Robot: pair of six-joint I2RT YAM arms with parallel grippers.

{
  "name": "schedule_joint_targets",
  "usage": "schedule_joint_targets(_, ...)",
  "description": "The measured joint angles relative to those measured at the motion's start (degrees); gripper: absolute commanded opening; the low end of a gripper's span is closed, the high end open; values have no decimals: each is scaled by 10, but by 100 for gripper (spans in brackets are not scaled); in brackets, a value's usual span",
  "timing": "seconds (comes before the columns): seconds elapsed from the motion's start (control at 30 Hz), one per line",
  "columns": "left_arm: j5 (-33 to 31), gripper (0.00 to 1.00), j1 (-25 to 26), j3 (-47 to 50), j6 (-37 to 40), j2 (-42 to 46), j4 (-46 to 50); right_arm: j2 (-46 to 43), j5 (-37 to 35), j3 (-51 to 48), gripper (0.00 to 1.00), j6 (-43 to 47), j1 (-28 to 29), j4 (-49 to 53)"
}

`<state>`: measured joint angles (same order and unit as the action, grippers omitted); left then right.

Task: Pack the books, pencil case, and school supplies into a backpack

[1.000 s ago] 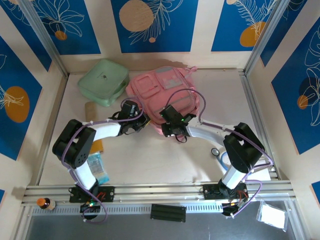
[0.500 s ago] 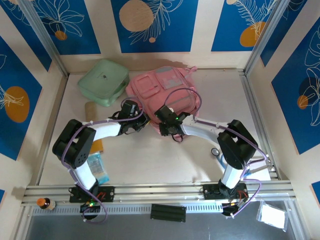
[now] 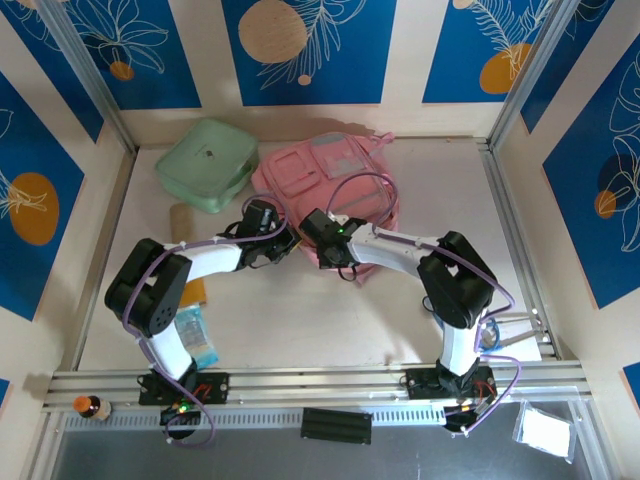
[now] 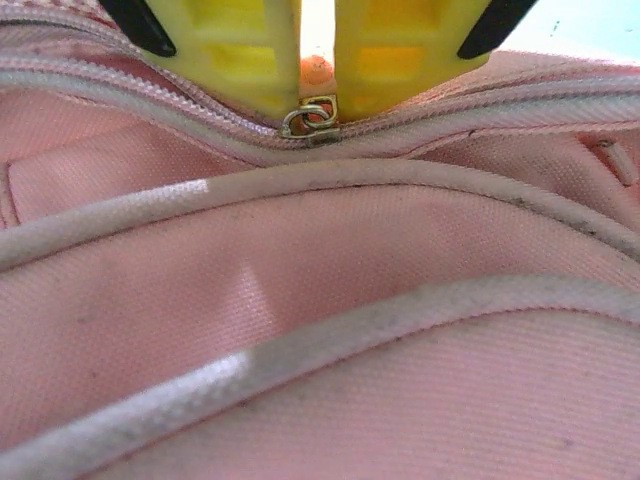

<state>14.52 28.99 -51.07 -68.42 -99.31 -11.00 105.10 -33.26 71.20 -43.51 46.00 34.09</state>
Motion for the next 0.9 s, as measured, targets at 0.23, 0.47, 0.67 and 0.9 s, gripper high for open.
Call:
schedule_joint_targets(0.23, 7, 0, -3, -2, 12, 0, 2, -63, 13, -50, 6, 13, 0, -18)
schedule_joint_targets(0.47, 11, 0, -12, -3, 15, 0, 8, -93, 20, -66, 10, 17, -15, -5)
schedule_joint_targets(0.67, 15, 0, -14, -3, 22, 0, 12, -93, 21, -83, 28, 29, -28, -7)
schedule_joint_targets(0.9, 16, 0, -19, -6, 28, 0, 13, -86, 33, -83, 29, 60, -31, -17)
